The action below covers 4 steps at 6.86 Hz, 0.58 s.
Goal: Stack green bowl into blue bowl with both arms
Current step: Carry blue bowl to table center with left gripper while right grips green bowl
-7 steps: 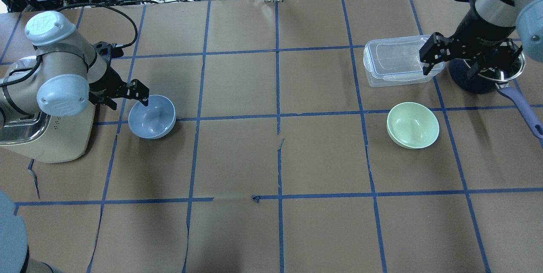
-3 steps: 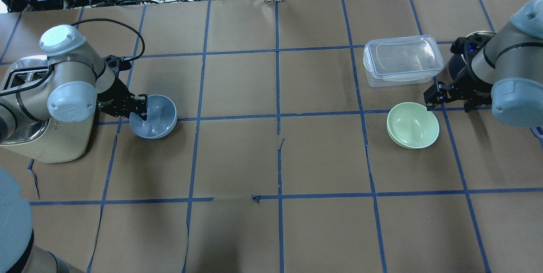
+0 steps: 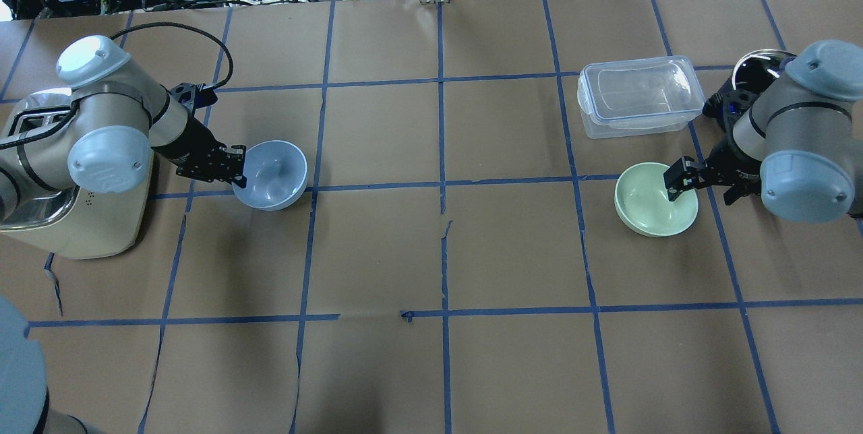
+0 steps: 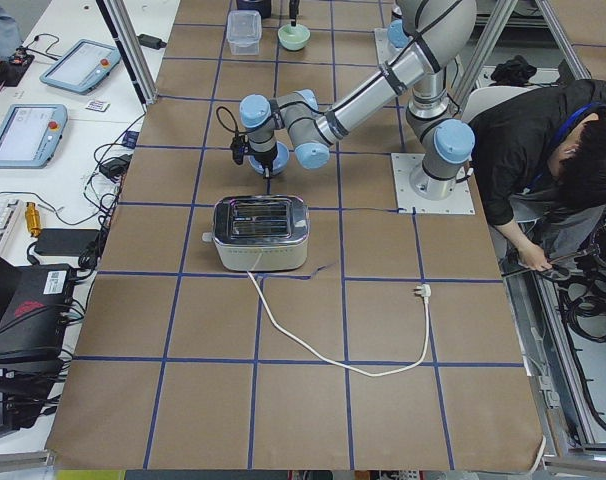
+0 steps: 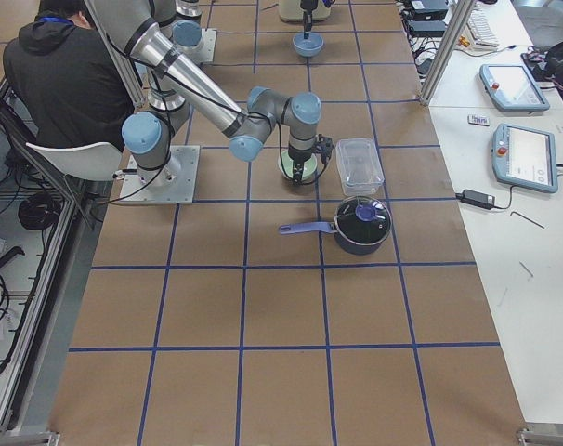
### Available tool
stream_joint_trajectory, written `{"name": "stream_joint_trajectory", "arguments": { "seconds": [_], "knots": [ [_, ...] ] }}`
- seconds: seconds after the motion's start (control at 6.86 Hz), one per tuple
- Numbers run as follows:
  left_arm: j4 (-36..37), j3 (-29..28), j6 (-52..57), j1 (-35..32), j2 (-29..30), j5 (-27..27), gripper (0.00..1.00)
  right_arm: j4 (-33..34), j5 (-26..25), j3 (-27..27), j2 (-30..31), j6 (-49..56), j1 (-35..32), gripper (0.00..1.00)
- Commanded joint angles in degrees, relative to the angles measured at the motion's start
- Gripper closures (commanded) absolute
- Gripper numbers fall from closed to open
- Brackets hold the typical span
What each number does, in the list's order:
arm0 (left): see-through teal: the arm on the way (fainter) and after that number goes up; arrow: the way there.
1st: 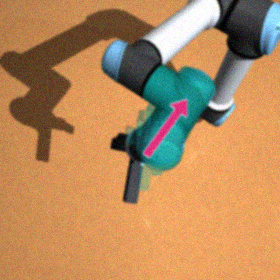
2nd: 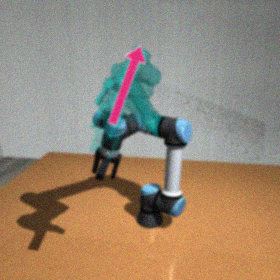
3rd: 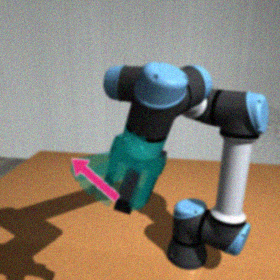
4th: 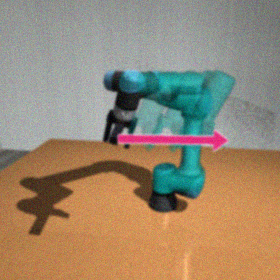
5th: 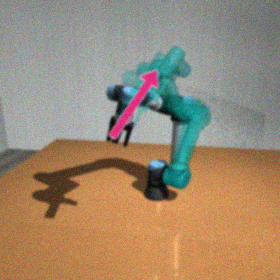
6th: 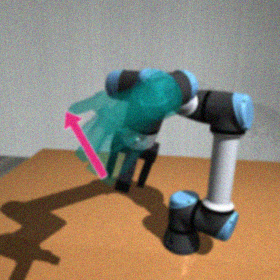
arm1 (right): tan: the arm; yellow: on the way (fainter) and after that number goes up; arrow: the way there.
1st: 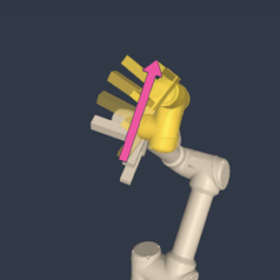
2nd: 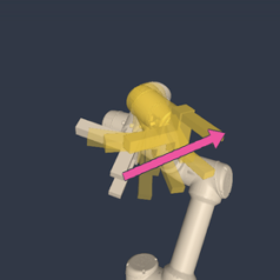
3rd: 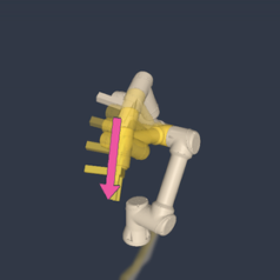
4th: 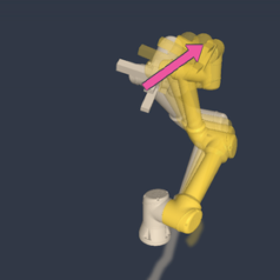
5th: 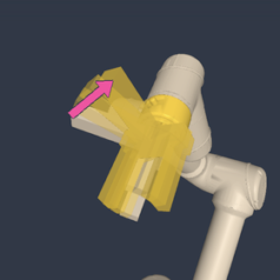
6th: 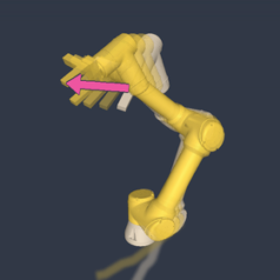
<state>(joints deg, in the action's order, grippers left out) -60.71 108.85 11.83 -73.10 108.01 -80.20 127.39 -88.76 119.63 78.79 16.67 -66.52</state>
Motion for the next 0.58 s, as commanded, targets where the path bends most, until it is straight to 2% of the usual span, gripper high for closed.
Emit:
{"name": "stream_joint_trajectory", "arguments": {
  "seconds": [0.0,0.29,0.44],
  "knots": [
    [-2.5,-0.3,-6.6,-5.2,-2.3,7.7,1.00,1.0,0.3,0.2,-2.0,0.1,0.7,0.00],
    [2.2,-2.8,-23.7,-18.7,-0.3,7.5,1.00,0.8,3.0,0.2,-2.2,-0.1,0.7,0.49],
    [6.3,-4.1,-30.7,-23.9,1.2,6.5,1.00,0.7,3.4,0.2,-2.2,0.0,0.7,0.78]
  ]
}}
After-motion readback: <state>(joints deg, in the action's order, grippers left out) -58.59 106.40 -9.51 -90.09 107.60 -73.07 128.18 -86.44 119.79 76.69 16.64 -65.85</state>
